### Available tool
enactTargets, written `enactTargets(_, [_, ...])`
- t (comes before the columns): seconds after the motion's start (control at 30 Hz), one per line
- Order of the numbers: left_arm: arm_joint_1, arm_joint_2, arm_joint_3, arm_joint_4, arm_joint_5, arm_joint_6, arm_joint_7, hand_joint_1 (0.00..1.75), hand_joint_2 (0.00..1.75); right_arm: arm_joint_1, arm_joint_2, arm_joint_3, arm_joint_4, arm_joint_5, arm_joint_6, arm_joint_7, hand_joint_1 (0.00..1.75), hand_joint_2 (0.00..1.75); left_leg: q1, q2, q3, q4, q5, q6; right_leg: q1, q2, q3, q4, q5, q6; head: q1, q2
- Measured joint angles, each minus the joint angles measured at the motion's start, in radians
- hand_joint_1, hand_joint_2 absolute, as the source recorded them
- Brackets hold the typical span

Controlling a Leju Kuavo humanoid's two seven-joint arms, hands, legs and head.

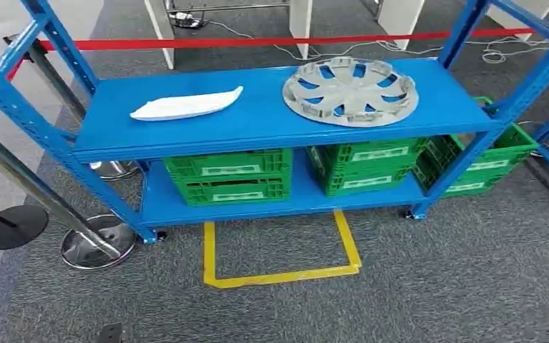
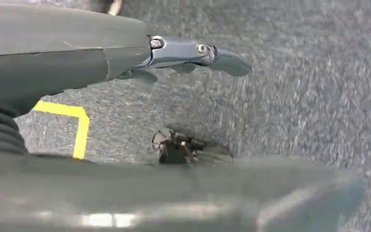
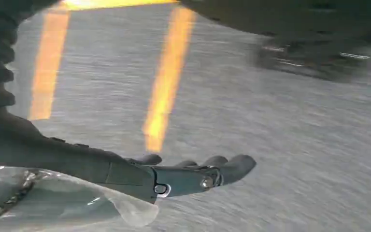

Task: Take the parts from the cabinet and place them on the table.

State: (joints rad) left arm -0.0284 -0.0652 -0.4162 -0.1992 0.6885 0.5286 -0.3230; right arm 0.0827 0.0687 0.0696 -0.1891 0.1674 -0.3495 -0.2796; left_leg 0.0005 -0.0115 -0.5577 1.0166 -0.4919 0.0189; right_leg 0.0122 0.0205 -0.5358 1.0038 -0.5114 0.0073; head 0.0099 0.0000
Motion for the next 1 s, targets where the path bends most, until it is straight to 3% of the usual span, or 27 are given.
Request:
enactTargets(0.03, [0.0, 0.0, 0.001, 0.002, 0.003, 0.01, -0.012, 0.0, 0.0, -0.036, 0.001, -0.024, -0.012, -0.039, -0.038, -0.053, 0.0, 1.75, 0.0, 0.004, -0.001, 0.007, -0.004, -0.004, -0.007, 0.004, -0.005, -0.003, 0.006, -0.01, 0.0, 0.0])
enactTargets(0.07, [-0.002, -0.002, 0.001, 0.003, 0.002, 0.021, -0.024, 0.0, 0.0, -0.081, 0.002, -0.047, -0.02, -0.058, -0.044, -0.108, 0.0, 1.75, 0.0, 0.004, -0.004, 0.021, -0.018, -0.011, -0.009, 0.008, -0.007, -0.004, 0.01, -0.018, -0.004, 0.0])
enactTargets(0.1, [-0.007, -0.004, 0.001, 0.003, -0.005, 0.03, -0.04, 0.0, 0.0, -0.112, 0.002, -0.071, -0.028, -0.075, -0.039, -0.158, 0.0, 1.75, 0.0, 0.004, -0.021, 0.064, -0.05, -0.015, -0.011, 0.012, -0.007, -0.004, 0.011, -0.021, -0.011, 0.0])
enactTargets(0.13, [-0.012, -0.006, 0.0, 0.005, -0.018, 0.039, -0.053, 0.0, 0.0, -0.143, 0.002, -0.094, -0.046, -0.089, -0.024, -0.21, 0.0, 0.0, 0.001, 0.004, -0.057, 0.146, -0.096, -0.019, -0.01, 0.01, -0.008, -0.004, 0.011, -0.023, -0.015, 0.0])
enactTargets(0.2, [-0.013, -0.006, -0.008, 0.006, -0.041, 0.045, -0.061, 0.0, 0.0, -0.185, 0.002, -0.13, -0.094, -0.107, 0.034, -0.268, 0.0, 0.0, 0.002, 0.005, -0.125, 0.298, -0.159, -0.021, -0.007, 0.002, -0.009, -0.004, 0.012, -0.024, -0.014, 0.0])
enactTargets(0.23, [-0.011, -0.006, -0.014, 0.008, -0.048, 0.045, -0.061, 0.0, 0.0, -0.194, 0.002, -0.148, -0.137, -0.119, 0.09, -0.282, 0.0, 0.0, 0.002, 0.004, -0.137, 0.325, -0.158, -0.019, -0.006, -0.001, -0.009, -0.003, 0.012, -0.025, -0.014, 0.0])
enactTargets(0.27, [-0.007, -0.006, -0.019, 0.009, -0.053, 0.04, -0.061, 0.0, 0.0, -0.194, 0.005, -0.157, -0.193, -0.133, 0.153, -0.282, 0.0, 0.0, 0.001, 0.004, -0.124, 0.301, -0.131, -0.014, -0.004, -0.002, -0.009, -0.003, 0.012, -0.025, -0.015, 0.0])
enactTargets(0.3, [-0.007, -0.005, -0.023, 0.01, -0.059, 0.03, -0.061, 0.0, 0.0, -0.191, 0.011, -0.16, -0.275, -0.148, 0.228, -0.265, 0.0, 0.0, 0.0, 0.004, -0.092, 0.233, -0.086, -0.008, -0.004, -0.001, -0.009, -0.003, 0.012, -0.025, -0.014, 0.0])
enactTargets(0.37, [-0.009, -0.002, -0.03, 0.011, -0.062, 0.024, -0.061, 0.0, 0.0, -0.195, 0.027, -0.162, -0.406, -0.162, 0.293, -0.228, 0.0, 0.0, -0.009, 0.004, -0.001, 0.044, 0.008, 0.008, -0.005, 0.0, -0.004, -0.003, 0.012, -0.025, -0.015, 0.0])
enactTargets(0.43, [-0.013, 0.001, -0.037, 0.015, -0.063, 0.021, -0.061, 0.0, 0.0, -0.196, 0.04, -0.163, -0.494, -0.165, 0.299, -0.21, 0.0, 0.0, -0.016, 0.004, 0.015, -0.007, -0.004, 0.013, -0.003, -0.001, -0.016, 0.001, 0.013, -0.018, -0.015, 0.0])
enactTargets(0.5, [-0.01, 0.001, -0.042, 0.015, -0.065, 0.02, -0.061, 0.0, 0.0, -0.184, 0.045, -0.163, -0.558, -0.166, 0.304, -0.212, 0.0, 0.0, -0.019, 0.002, 0.009, -0.004, -0.003, 0.014, -0.007, -0.004, -0.02, -0.001, 0.016, -0.01, -0.013, 0.0])
enactTargets(0.53, [-0.007, 0.001, -0.043, 0.016, -0.066, 0.02, -0.063, 0.0, 0.0, -0.18, 0.05, -0.163, -0.583, -0.171, 0.323, -0.223, 0.0, 1.75, -0.017, 0.003, 0.01, -0.012, 0.001, 0.019, -0.005, -0.004, -0.019, -0.002, 0.017, -0.005, -0.013, 0.0])
enactTargets(0.6, [-0.008, 0.003, -0.048, 0.016, -0.075, 0.01, -0.087, 0.0, 0.0, -0.167, 0.05, -0.16, -0.654, -0.189, 0.387, -0.275, 0.0, 1.75, -0.01, 0.008, 0.017, -0.028, 0.01, 0.024, -0.005, -0.009, -0.05, 0.045, -0.024, 0.003, -0.009, 0.0])
enactTargets(0.67, [-0.01, 0.003, -0.052, 0.016, -0.078, -0.013, -0.115, 0.0, 0.0, -0.145, 0.05, -0.135, -0.76, -0.199, 0.456, -0.291, 0.0, 1.75, -0.011, 0.012, 0.016, -0.027, 0.009, 0.028, -0.01, -0.01, -0.126, 0.206, -0.096, 0.011, -0.009, 0.0])
enactTargets(0.87, [-0.01, 0.003, -0.053, 0.016, -0.079, -0.016, -0.119, 0.0, 0.0, -0.142, 0.05, -0.13, -0.778, -0.2, 0.462, -0.29, 0.0, 1.75, -0.011, 0.012, 0.016, -0.027, 0.009, 0.028, -0.011, -0.01, -0.134, 0.221, -0.101, 0.012, -0.01, 0.0])
enactTargets(0.9, [-0.011, 0.003, -0.053, 0.016, -0.08, -0.022, -0.126, 0.0, 0.0, -0.131, 0.05, -0.117, -0.818, -0.2, 0.473, -0.29, 0.0, 1.75, -0.011, 0.013, 0.016, -0.027, 0.008, 0.029, -0.012, -0.01, -0.162, 0.275, -0.119, 0.015, -0.009, 0.0])
enactTargets(0.93, [-0.011, 0.003, -0.054, 0.016, -0.081, -0.024, -0.129, 0.0, 0.0, -0.128, 0.05, -0.11, -0.839, -0.199, 0.476, -0.29, 0.0, 1.75, -0.011, 0.014, 0.016, -0.027, 0.008, 0.03, -0.012, -0.01, -0.17, 0.289, -0.122, 0.016, -0.009, 0.0])
enactTargets(0.97, [-0.015, 0.003, -0.061, 0.016, -0.08, -0.026, -0.137, 0.0, 0.0, -0.106, 0.05, -0.042, -1.015, -0.201, 0.488, -0.283, 0.0, 1.75, -0.007, 0.015, 0.022, -0.026, 0.003, 0.025, -0.021, -0.012, -0.161, 0.246, -0.053, 0.025, -0.008, 0.0])
enactTargets(1.0, [-0.017, 0.003, -0.064, 0.016, -0.071, -0.026, -0.15, 0.0, 0.0, -0.088, 0.049, 0.056, -1.258, -0.216, 0.478, -0.304, 0.0, 1.75, -0.013, 0.013, 0.021, -0.011, -0.011, 0.003, -0.025, -0.02, -0.043, 0.013, 0.025, 0.017, -0.009, 0.0])
